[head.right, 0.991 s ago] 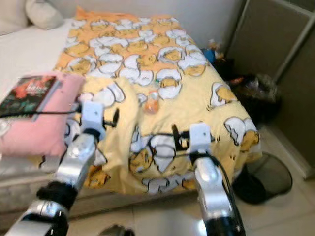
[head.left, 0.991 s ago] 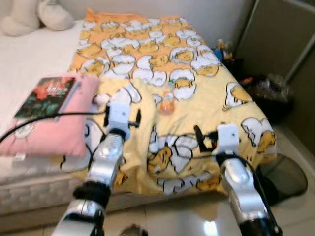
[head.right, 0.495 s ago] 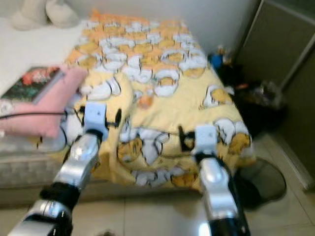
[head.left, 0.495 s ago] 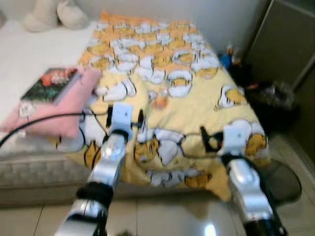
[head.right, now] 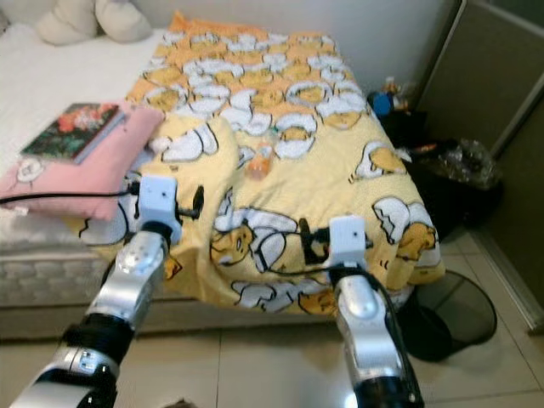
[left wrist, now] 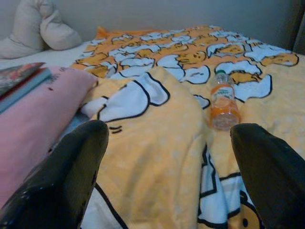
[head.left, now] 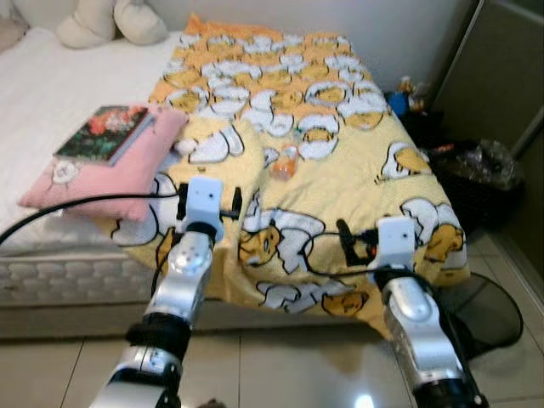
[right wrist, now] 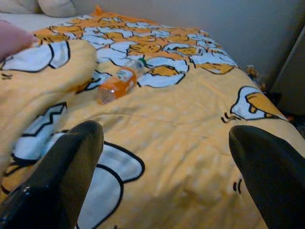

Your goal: Clean up the room

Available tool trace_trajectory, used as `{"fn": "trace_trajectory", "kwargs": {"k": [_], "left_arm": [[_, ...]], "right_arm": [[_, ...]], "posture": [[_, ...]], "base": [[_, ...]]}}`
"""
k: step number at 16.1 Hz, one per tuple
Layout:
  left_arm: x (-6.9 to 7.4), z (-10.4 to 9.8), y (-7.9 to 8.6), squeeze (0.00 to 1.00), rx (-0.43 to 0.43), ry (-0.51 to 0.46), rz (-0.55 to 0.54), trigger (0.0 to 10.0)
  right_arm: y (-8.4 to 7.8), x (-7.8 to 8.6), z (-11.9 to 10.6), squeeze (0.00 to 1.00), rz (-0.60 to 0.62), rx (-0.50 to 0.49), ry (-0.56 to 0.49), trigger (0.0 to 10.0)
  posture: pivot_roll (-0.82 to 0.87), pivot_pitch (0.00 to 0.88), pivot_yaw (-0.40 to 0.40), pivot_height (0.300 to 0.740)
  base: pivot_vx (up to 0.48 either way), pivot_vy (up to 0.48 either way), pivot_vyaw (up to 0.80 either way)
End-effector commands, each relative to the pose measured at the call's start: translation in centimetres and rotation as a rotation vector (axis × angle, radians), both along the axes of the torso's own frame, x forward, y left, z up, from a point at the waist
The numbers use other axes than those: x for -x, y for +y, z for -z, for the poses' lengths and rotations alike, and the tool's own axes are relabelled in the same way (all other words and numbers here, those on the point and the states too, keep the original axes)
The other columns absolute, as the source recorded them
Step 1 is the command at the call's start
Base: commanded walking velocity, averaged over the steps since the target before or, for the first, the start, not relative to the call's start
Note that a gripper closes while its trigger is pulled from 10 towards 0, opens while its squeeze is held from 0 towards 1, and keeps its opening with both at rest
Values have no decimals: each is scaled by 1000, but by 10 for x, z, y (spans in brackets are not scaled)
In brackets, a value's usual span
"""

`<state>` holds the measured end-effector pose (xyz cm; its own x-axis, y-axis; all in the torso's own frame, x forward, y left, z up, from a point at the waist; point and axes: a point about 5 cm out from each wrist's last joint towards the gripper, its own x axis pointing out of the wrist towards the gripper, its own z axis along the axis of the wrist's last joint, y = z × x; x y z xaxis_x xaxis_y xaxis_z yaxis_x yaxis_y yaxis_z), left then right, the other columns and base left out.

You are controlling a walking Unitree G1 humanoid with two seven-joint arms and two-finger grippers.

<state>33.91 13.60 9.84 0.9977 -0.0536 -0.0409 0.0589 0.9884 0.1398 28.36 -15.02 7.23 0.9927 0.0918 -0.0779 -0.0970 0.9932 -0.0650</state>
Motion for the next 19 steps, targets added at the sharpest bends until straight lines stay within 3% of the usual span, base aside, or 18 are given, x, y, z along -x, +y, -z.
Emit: {"fn": "trace_trajectory", "kwargs": {"k": [1,15,19], "left_arm": [[-1,-4,-2,0,13,-17,9,10000],[-6,-9,-6,0,22,-30,41,10000],[-16,-16,-12,0,33,-25,46,10000]], "right_arm": [[-2,-1,-4,0,7,5,-16,10000],[-3,-2,-4,0,20,5,-26,10000],[-1,0,-1,0,9,0,3,10000]], "posture": [[-13,0,0,740],[-15,0,7,740],[-25,0,4,740]], "base": [[480,0,0],[480,0,0],[480,0,-280]]}}
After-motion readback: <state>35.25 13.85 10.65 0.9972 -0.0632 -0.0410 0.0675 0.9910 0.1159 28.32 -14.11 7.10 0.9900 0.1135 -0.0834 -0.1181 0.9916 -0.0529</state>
